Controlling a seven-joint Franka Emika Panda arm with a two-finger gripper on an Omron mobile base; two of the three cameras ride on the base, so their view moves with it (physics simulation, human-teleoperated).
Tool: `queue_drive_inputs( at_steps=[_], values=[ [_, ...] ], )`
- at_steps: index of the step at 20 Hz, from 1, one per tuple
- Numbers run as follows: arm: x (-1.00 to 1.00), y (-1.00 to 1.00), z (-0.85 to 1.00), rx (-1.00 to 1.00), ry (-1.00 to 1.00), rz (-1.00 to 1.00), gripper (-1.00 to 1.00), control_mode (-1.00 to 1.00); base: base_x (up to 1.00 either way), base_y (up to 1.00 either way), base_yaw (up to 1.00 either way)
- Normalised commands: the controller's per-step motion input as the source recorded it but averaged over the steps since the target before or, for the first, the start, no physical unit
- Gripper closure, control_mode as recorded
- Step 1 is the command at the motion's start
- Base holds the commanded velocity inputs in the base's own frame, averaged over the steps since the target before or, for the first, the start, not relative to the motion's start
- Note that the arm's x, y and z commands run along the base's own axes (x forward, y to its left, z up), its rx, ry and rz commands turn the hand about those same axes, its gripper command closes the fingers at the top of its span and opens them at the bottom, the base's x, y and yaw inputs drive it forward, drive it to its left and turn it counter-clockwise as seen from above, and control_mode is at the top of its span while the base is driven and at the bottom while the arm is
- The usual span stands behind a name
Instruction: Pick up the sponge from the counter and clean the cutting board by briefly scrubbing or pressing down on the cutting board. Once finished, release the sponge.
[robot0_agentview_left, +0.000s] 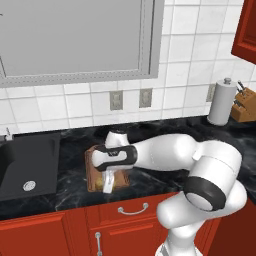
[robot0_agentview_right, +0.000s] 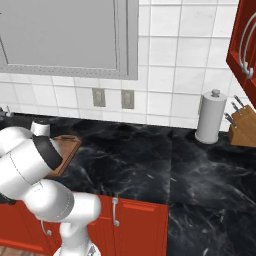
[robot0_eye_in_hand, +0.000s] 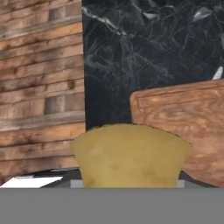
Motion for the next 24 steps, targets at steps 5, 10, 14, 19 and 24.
queue_drive_inputs(
  at_steps=[5, 10, 14, 19, 24],
  values=[
    [0.22, 0.04, 0.45, 0.00, 0.04, -0.03, 1.00, -1.00, 0.00, 0.00, 0.00],
    [0.19, 0.14, 0.09, 0.00, 0.02, -0.03, 1.00, -1.00, 0.00, 0.00, 0.00],
    [0.04, 0.12, -0.16, 0.00, 0.00, 0.00, 1.00, -1.00, 0.00, 0.00, 0.00],
    [0.06, 0.04, -0.30, 0.00, 0.00, 0.00, 1.00, -1.00, 0.00, 0.00, 0.00],
    [0.04, 0.06, -0.33, 0.00, 0.00, 0.00, 1.00, -1.00, 0.00, 0.00, 0.00]
  ],
)
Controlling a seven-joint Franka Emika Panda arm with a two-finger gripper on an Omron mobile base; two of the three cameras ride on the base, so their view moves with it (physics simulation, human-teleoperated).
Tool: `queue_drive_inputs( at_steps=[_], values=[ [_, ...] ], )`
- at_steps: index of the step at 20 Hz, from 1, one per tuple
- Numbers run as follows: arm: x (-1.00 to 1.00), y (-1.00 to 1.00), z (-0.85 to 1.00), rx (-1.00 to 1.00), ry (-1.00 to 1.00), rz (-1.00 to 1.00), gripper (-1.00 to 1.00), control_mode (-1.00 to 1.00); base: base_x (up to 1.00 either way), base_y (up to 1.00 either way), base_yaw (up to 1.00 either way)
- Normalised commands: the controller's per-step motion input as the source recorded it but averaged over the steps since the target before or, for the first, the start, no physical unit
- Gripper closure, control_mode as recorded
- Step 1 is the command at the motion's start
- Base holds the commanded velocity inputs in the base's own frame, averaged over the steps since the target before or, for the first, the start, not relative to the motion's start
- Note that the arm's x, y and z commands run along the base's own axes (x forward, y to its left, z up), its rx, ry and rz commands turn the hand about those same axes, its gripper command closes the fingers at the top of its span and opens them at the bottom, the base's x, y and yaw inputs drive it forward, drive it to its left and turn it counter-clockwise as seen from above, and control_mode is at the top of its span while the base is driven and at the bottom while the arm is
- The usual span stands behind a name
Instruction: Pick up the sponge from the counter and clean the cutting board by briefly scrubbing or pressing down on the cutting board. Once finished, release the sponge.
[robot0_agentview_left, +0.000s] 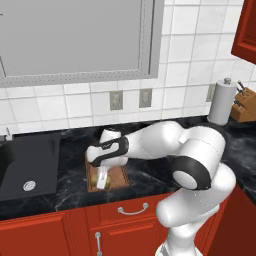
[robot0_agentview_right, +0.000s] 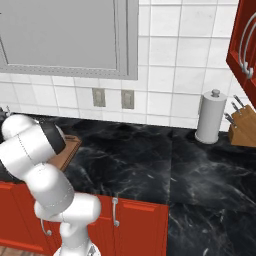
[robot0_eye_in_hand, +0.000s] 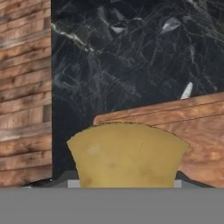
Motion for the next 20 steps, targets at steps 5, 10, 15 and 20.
queue_drive_inputs(
  at_steps=[5, 10, 15, 20],
  values=[
    [0.17, 0.12, -0.28, 0.00, 0.00, 0.00, 1.00, -1.00, 0.00, 0.00, 0.00],
    [0.26, 0.05, -0.17, 0.00, 0.00, 0.00, 1.00, -1.00, 0.00, 0.00, 0.00],
    [0.32, 0.00, -0.13, 0.00, -0.01, 0.00, 1.00, -1.00, 0.00, 0.00, 0.00],
    [0.38, 0.00, -0.02, 0.00, -0.06, -0.01, 1.00, -1.00, 0.00, 0.00, 0.00]
  ],
)
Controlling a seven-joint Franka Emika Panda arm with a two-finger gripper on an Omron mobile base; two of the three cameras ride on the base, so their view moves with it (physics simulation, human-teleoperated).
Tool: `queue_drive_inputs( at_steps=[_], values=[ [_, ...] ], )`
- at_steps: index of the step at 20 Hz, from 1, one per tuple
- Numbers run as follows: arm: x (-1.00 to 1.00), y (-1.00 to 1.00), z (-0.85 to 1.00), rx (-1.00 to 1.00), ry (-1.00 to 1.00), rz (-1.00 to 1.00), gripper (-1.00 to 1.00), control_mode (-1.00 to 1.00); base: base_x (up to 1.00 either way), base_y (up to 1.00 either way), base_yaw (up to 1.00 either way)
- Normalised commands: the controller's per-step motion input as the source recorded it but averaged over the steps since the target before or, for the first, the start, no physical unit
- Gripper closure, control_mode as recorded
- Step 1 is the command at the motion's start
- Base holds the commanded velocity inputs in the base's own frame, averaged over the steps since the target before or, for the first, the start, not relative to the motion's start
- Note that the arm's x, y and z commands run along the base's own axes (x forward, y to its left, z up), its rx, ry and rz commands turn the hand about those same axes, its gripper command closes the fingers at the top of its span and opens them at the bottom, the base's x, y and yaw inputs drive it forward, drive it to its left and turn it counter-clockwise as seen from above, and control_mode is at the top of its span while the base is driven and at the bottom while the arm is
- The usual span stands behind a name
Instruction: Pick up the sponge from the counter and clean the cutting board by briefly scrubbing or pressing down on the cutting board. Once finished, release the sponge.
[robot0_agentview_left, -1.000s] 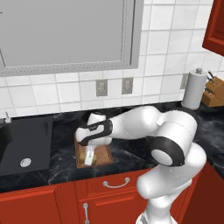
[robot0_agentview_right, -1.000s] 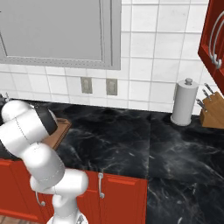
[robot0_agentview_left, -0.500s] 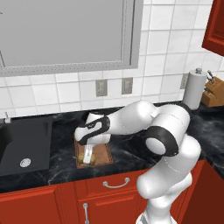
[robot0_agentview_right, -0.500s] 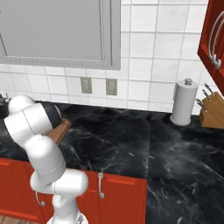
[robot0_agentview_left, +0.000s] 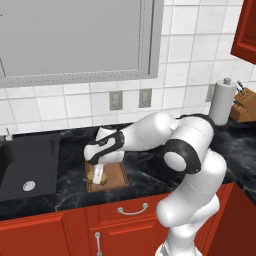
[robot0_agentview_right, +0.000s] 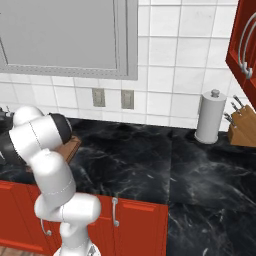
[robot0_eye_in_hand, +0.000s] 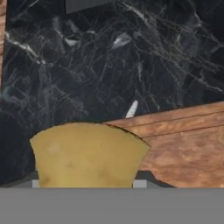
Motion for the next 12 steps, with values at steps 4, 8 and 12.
queue_drive_inputs(
  at_steps=[4, 8, 12],
  values=[
    [0.47, 0.00, 0.00, 0.00, -0.07, -0.03, 1.00, -1.00, 0.00, 0.00, 0.00],
    [0.60, 0.00, 0.00, 0.00, -0.01, -0.03, 1.00, -1.00, 0.00, 0.00, 0.00],
    [0.73, 0.00, 0.00, 0.00, 0.00, -0.02, 1.00, -1.00, 0.00, 0.00, 0.00]
  ],
)
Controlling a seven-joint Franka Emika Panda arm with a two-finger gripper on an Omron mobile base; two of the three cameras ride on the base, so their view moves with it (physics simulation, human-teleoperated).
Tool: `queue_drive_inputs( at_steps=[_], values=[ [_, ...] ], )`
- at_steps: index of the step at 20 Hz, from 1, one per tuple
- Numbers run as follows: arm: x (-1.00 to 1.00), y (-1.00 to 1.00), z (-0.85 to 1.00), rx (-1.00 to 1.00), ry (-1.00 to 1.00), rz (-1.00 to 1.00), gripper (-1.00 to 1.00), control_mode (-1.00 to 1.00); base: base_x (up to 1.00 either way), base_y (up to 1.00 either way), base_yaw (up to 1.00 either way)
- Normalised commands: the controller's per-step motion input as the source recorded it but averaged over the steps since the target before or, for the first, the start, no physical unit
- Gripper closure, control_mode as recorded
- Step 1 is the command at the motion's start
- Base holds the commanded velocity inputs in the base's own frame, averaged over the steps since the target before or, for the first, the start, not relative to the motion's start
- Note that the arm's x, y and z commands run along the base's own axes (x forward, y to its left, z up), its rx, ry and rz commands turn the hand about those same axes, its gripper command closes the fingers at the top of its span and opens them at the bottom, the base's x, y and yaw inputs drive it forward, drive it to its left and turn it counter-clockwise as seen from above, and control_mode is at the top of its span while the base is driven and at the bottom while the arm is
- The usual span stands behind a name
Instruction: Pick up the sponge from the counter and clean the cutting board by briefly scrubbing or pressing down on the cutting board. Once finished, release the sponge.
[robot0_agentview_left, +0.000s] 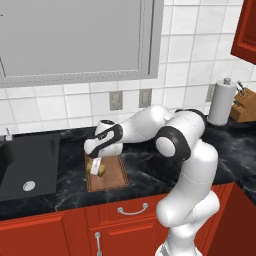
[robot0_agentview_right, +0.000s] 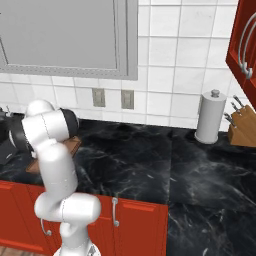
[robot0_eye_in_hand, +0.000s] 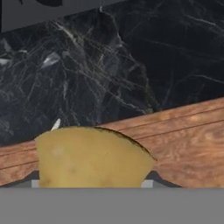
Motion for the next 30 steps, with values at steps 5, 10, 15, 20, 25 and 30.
queue_drive_inputs(
  at_steps=[5, 10, 15, 20, 25, 30],
  values=[
    [0.91, 0.00, 0.00, 0.00, 0.02, 0.00, 1.00, -1.00, 0.00, 0.00, 0.00],
    [0.90, 0.00, 0.00, 0.00, 0.02, 0.00, 1.00, -1.00, 0.00, 0.00, 0.00],
    [0.68, 0.02, 0.00, 0.00, 0.00, -0.01, 1.00, -1.00, 0.00, 0.00, 0.00],
    [0.40, 0.00, 0.00, -0.04, 0.00, -0.03, 1.00, -1.00, 0.00, 0.00, 0.00],
    [0.07, -0.04, -0.01, -0.07, -0.02, -0.04, 1.00, -1.00, 0.00, 0.00, 0.00],
    [-0.54, -0.10, -0.16, -0.04, -0.13, -0.01, 1.00, -1.00, 0.00, 0.00, 0.00]
  ],
)
